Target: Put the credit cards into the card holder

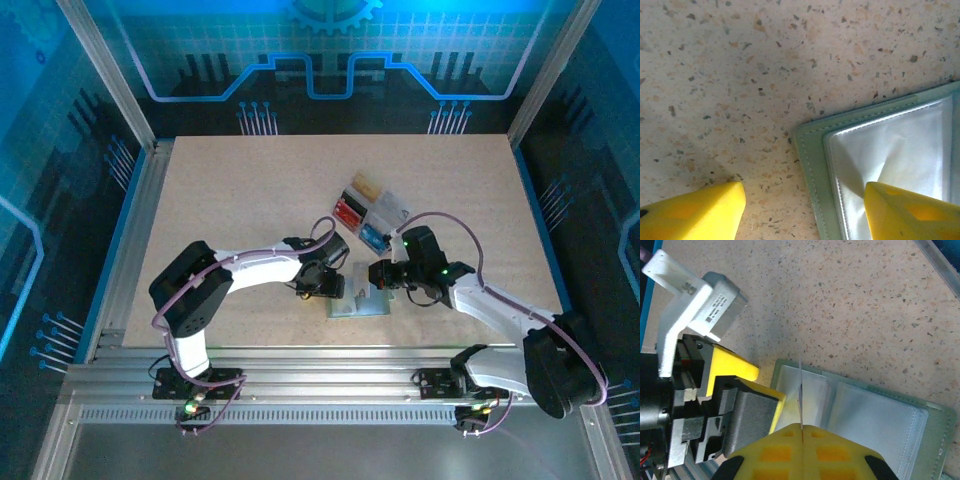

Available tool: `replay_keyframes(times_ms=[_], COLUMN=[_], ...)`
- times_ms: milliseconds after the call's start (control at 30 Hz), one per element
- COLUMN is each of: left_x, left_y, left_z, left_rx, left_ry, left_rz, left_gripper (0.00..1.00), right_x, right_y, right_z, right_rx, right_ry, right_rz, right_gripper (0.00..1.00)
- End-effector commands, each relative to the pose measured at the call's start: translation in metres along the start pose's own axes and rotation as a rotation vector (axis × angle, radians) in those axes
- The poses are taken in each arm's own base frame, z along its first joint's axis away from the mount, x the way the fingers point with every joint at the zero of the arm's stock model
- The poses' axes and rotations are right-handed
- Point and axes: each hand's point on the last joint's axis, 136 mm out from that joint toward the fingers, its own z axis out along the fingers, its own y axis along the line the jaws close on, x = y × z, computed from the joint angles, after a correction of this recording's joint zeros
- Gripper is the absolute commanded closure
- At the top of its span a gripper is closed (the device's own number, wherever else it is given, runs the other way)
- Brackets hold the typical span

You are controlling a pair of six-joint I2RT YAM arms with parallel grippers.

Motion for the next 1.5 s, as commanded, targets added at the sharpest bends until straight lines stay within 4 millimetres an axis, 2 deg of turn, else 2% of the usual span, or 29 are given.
replay_keyframes(times_ms=[0,1033,1467], left_x=[0.018,0.027,0.032], left_y=[0.01,0.01,0.012], left_z=[0.018,0.024,0.029], left_rx=[-0.025,-0.01,-0.008], left_ry=[0.044,0.067,0.075], left_rz=[-0.022,-0.034,-0.044], left_gripper=[0.37,0.43,0.47], right_x=[0.002,0.015,0.022], right_y=[0.003,-0.01,-0.018], right_z=[0.005,0.029,0.038], right_rx=[-0.025,-0.019,-0.03], right_ry=[0.003,0.061,0.073], right_rz=[0.006,0.079,0.171], right_gripper=[1.0,1.0,1.0])
